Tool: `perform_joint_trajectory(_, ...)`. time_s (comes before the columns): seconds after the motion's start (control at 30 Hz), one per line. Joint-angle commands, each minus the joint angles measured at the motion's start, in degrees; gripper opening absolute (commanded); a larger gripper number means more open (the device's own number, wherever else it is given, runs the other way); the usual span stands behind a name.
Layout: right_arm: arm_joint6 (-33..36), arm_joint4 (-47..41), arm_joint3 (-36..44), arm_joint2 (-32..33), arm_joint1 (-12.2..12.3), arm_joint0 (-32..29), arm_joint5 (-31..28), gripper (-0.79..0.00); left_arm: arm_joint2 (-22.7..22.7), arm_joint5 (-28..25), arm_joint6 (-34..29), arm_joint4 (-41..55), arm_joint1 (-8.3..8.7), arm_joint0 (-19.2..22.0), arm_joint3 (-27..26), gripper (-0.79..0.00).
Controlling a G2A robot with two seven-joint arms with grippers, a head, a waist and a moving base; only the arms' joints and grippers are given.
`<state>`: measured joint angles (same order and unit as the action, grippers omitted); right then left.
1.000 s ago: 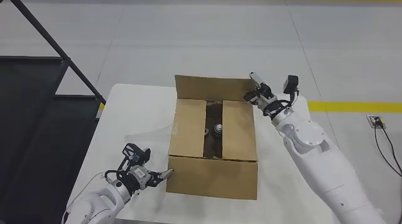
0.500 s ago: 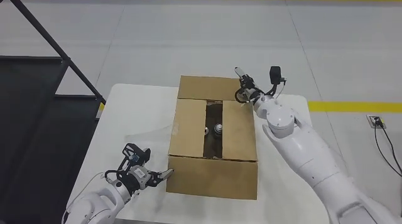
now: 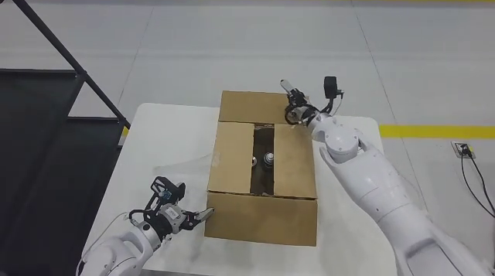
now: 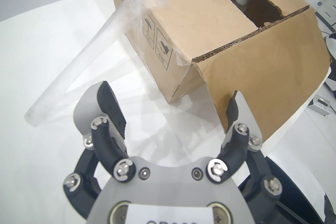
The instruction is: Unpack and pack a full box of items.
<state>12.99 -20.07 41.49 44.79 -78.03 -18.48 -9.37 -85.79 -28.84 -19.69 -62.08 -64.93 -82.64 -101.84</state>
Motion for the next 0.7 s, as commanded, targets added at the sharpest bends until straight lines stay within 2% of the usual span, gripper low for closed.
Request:
perform_joint_trajectory(0.0,4.6,1.5,3.1,0.7,0.8,-1.5,-1.1,0.0,0.0,0.0,0.0,0.0,0.0,0.0,0.0,0.0)
perform_joint_trajectory(0.13,13.6,4.6,10.4,2.5,2.7,-5.3,-0.2,0.0,-0.5,0.5,0.8,0.6,0.03,-0.1,0.0,0.0)
perform_joint_trajectory(0.3,19.6,7.3,18.2,4.8,4.5,-10.1,4.7,0.0,-2.7,1.5,3.9,3.2,0.14,-0.8,-0.1,0.0)
perform_joint_trajectory(0.47,20.7,9.0,22.5,5.3,4.9,-12.9,9.3,0.0,-4.6,2.6,6.7,6.3,0.17,-2.1,-0.3,0.0)
perform_joint_trajectory(0.67,20.2,9.1,22.2,3.7,3.9,-12.8,12.3,0.0,-5.6,2.3,9.3,8.2,0.21,-3.2,-0.1,0.0)
